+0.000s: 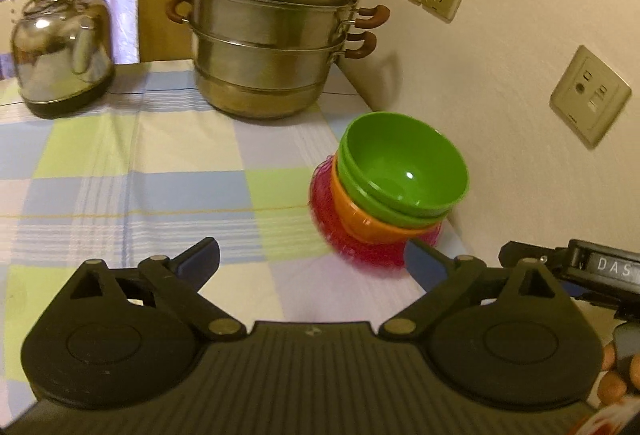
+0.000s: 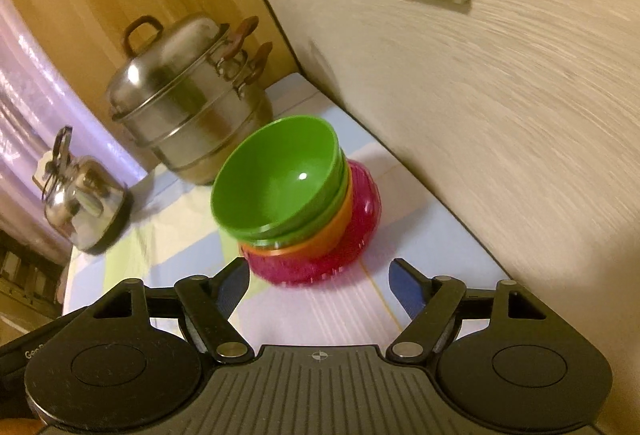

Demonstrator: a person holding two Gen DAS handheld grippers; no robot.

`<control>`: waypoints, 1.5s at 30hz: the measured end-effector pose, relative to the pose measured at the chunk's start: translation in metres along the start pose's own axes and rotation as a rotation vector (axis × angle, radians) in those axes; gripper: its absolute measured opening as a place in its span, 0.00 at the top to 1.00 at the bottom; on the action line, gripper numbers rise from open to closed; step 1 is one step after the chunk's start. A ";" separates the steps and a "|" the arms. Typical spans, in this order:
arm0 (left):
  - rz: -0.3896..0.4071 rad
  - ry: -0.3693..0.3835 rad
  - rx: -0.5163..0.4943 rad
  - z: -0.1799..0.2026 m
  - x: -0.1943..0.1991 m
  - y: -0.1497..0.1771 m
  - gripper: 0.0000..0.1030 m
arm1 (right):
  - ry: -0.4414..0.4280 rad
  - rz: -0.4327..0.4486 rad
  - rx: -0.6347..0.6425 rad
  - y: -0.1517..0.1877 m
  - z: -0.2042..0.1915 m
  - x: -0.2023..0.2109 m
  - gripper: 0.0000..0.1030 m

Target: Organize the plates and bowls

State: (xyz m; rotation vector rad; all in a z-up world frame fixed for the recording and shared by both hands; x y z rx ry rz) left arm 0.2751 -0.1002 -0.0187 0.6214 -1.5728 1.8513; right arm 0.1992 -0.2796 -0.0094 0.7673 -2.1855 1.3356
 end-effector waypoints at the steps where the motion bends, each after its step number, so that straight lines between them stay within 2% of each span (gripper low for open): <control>1: 0.003 -0.006 -0.002 -0.001 0.005 0.004 0.04 | 0.002 0.000 0.007 0.006 -0.001 0.004 0.26; 6: 0.023 -0.030 -0.019 -0.008 0.029 0.023 0.03 | 0.031 0.001 0.055 0.033 -0.002 0.020 0.26; 14: -0.007 -0.078 -0.031 -0.014 0.057 0.053 0.03 | 0.075 0.025 0.121 0.063 -0.003 0.042 0.26; 20: -0.020 -0.092 -0.057 -0.011 0.066 0.065 0.03 | 0.094 0.036 0.160 0.074 -0.007 0.057 0.26; 26: -0.037 -0.073 -0.060 -0.006 0.073 0.078 0.03 | 0.103 -0.002 0.205 0.088 -0.010 0.061 0.26; 34: -0.029 -0.098 -0.094 -0.001 0.080 0.082 0.03 | 0.111 -0.001 0.211 0.095 -0.007 0.072 0.26; 45: -0.015 -0.074 -0.108 0.009 0.084 0.079 0.03 | 0.110 0.017 0.211 0.092 -0.010 0.082 0.26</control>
Point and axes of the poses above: each gripper's, at about its wrist camera, not at the fingertips, and x roughly against the way its jaws point, z to its right, y to its underside, the point moved 9 cm from there along -x, roughly the way its jaws point, and after that the axes turned 4 degrees about -y, right-handed, at the moved point
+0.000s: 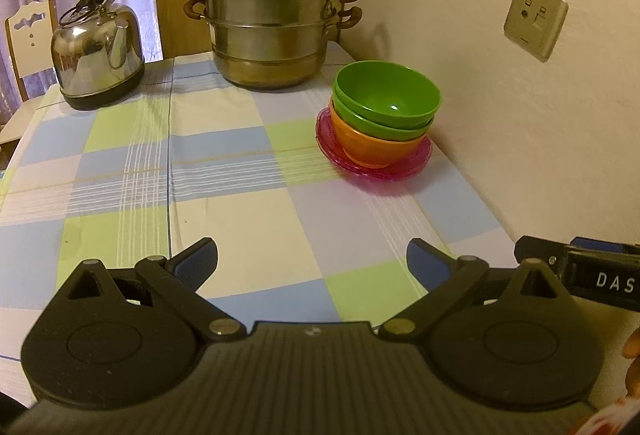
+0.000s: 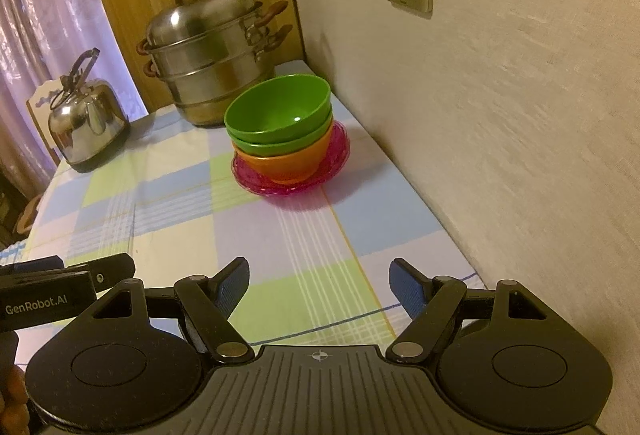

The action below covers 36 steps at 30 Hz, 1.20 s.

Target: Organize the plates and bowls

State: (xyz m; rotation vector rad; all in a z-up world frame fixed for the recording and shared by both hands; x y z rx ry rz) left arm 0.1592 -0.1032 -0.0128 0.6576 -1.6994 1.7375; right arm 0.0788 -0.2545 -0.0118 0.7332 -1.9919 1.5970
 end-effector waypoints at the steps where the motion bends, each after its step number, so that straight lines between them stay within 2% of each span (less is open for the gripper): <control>1: -0.003 0.002 0.002 0.000 0.000 0.001 0.03 | 0.002 0.001 0.002 0.000 0.000 0.000 0.25; 36: -0.009 -0.003 -0.010 0.000 -0.004 0.006 0.02 | 0.008 -0.003 0.025 0.002 -0.003 -0.001 0.25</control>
Point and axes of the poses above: each gripper's, at about its wrist camera, not at the fingertips, and x roughly against the way its jaws point, z to its right, y to its underside, the point moved 9 cm from there along -x, roughly the way its jaws point, and after that the axes turned 4 degrees about -y, right-handed, at the moved point
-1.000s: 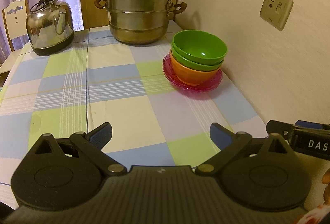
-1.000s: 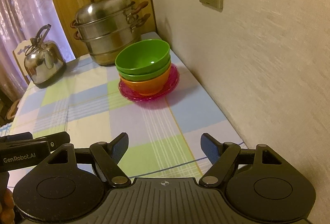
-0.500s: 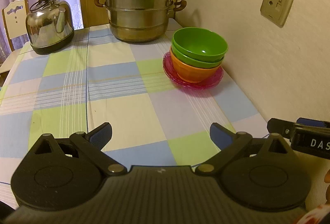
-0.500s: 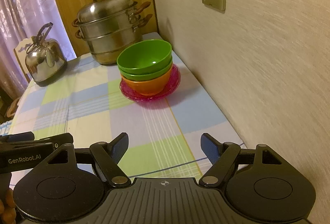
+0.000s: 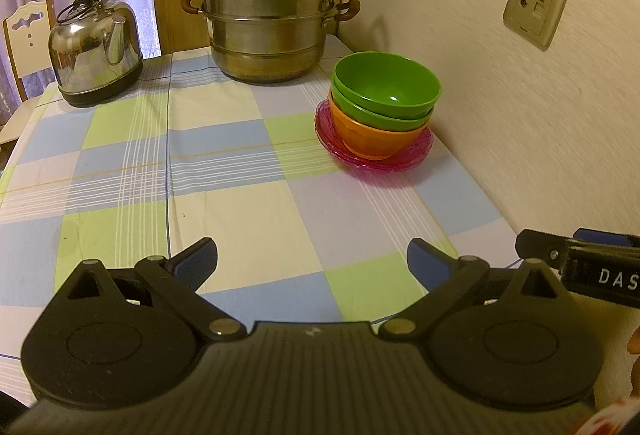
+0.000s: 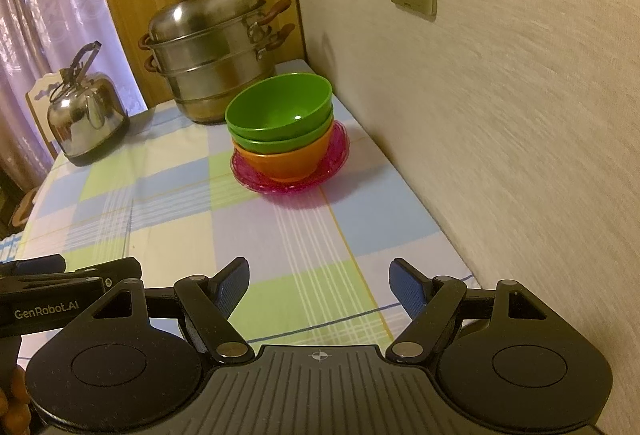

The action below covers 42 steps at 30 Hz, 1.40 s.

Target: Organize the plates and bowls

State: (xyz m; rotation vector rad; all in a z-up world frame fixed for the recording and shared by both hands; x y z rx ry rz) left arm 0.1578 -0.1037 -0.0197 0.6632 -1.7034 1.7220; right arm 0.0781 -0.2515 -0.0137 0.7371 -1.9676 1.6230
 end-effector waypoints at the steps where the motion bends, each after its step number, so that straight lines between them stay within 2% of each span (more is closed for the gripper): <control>1: 0.000 0.000 0.001 0.000 0.000 0.000 0.02 | 0.000 -0.001 -0.001 0.000 0.000 -0.001 0.26; 42: -0.001 0.007 -0.007 0.003 0.000 0.002 0.02 | 0.001 -0.002 -0.004 0.001 0.002 -0.002 0.26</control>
Point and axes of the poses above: each gripper's, at about its wrist camera, not at the fingertips, and x roughly against the way its jaws point, z to its right, y to its underside, the point moved 9 cm from there along -x, roughly the way its jaws point, and after that the axes turned 4 degrees about -y, right-handed, at the moved point
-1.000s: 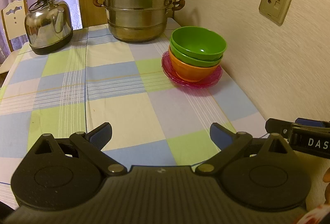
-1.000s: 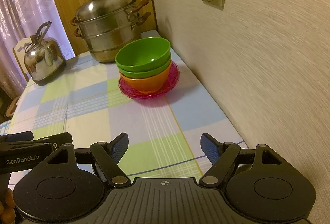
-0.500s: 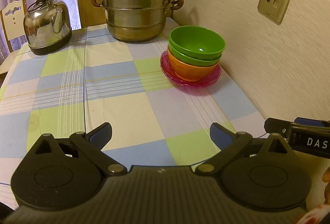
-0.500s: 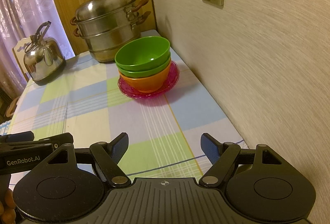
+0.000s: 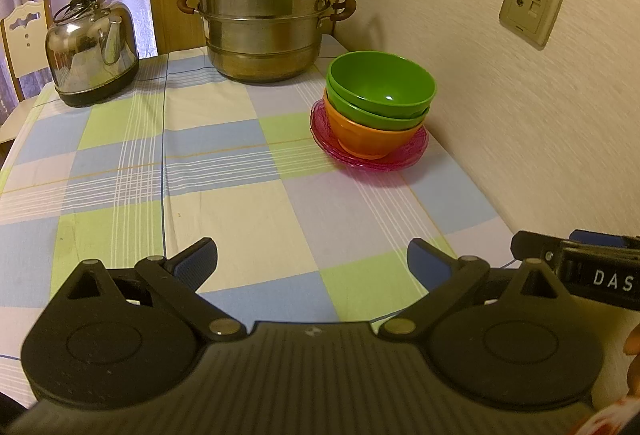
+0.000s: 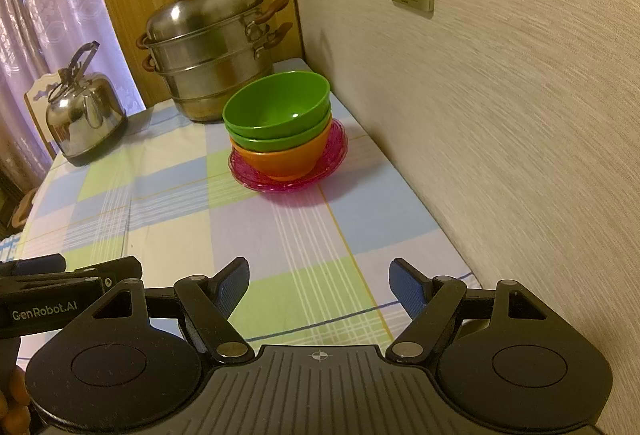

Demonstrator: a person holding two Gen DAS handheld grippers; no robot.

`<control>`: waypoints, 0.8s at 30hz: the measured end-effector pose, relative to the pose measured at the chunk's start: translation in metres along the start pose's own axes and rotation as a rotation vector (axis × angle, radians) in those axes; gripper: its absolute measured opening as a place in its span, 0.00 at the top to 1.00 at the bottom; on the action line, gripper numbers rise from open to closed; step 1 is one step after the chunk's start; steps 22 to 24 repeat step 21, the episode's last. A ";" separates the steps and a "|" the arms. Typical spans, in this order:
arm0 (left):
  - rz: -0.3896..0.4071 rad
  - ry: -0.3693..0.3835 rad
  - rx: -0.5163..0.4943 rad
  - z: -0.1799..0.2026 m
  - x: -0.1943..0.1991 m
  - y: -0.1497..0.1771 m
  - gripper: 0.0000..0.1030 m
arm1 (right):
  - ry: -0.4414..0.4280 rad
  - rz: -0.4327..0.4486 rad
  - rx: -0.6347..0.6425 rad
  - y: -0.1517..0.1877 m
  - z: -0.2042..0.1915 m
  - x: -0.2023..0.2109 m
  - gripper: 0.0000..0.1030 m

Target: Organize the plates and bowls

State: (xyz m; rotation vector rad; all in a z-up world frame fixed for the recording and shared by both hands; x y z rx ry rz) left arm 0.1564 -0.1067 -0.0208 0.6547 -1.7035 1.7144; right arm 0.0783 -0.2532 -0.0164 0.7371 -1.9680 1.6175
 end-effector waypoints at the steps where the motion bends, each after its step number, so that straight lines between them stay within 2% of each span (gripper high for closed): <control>1: 0.000 0.000 0.000 0.000 0.000 0.000 0.02 | 0.000 0.000 0.000 0.000 0.000 0.000 0.26; 24: 0.002 0.016 0.019 0.001 0.000 0.000 0.02 | 0.000 -0.005 -0.002 0.002 0.000 -0.001 0.25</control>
Point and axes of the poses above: each gripper's, at about its wrist camera, not at the fingertips, and x roughly against the way its jaws point, z to its right, y to its underside, the point moved 9 cm from there along -x, roughly the way its jaws point, and after that the axes turned 4 degrees about -y, right-handed, at the moved point
